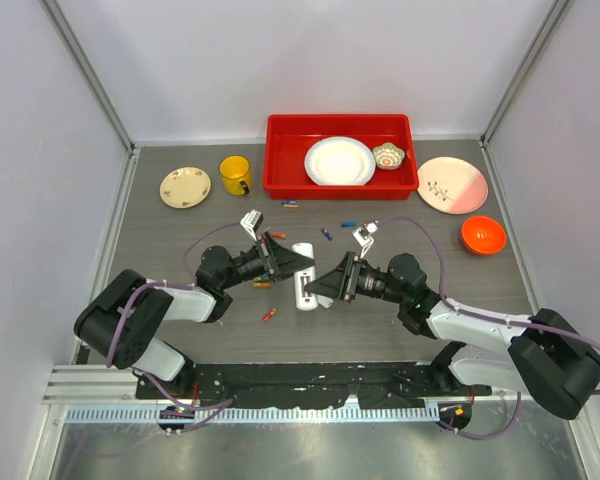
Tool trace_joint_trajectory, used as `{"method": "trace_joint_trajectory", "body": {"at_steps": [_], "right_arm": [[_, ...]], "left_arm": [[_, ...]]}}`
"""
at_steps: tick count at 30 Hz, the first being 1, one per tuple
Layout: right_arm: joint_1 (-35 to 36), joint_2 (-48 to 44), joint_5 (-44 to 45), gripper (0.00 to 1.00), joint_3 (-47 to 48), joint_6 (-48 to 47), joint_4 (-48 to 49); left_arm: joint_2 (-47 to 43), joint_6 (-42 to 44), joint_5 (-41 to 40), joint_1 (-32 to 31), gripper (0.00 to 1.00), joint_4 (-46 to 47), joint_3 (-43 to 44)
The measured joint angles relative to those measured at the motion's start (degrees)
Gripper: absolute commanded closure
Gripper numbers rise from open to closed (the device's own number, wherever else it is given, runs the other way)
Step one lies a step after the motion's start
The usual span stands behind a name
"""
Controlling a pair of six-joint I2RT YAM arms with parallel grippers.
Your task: Load the batteries into the remote control
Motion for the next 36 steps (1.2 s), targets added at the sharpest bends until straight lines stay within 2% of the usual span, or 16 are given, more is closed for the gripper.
{"method": "trace_joint_trajectory", "body": {"at_steps": [5,8,9,10,16,19,27,33,34,36], "right_arm": [[0.5,1.81,-1.16,0.67,0.81,-0.02,0.48],[0.55,2.54,-1.84,0.76,0.85,0.24,1.14],[0.52,2.8,-1.88,0.79,0.85,0.55,1.25],[0.5,3.08,-1.95,0.82,0.85,0.98,1.29],[0.44,3.32,-2.99,0.95,0.85,1.03,1.68],[0.26,2.71,-4.0,0.99,1.03,0.74,0.94],[-1.27,0.15,-8.94,0.99,1.86,-1.97,-2.73],[-1.68,-0.94,-11.19,0.99,2.54,-3.8,-5.99],[-1.79,-1.05,-11.47,0.99,2.69,-3.98,-6.51],[-1.9,-1.2,-11.85,0.99,3.02,-4.66,-7.39]], "left_arm": [[0.02,0.11,0.02,-0.04,0.96,0.04,0.48],[0.02,0.61,0.13,-0.04,0.9,0.04,0.5],[0.02,0.94,0.2,-0.04,0.84,0.13,0.5],[0.02,1.38,0.26,-0.04,0.82,0.24,0.5],[0.28,1.4,2.21,0.04,0.75,0.09,1.14],[0.5,1.22,3.91,0.09,0.71,0.04,1.77],[0.5,-0.94,9.7,0.11,0.59,0.15,3.91],[0.5,-1.86,12.26,0.0,0.6,0.13,4.09],[0.52,-1.84,12.5,0.0,0.62,0.13,4.15],[0.68,-1.75,12.85,0.0,0.72,0.11,4.28]]}}
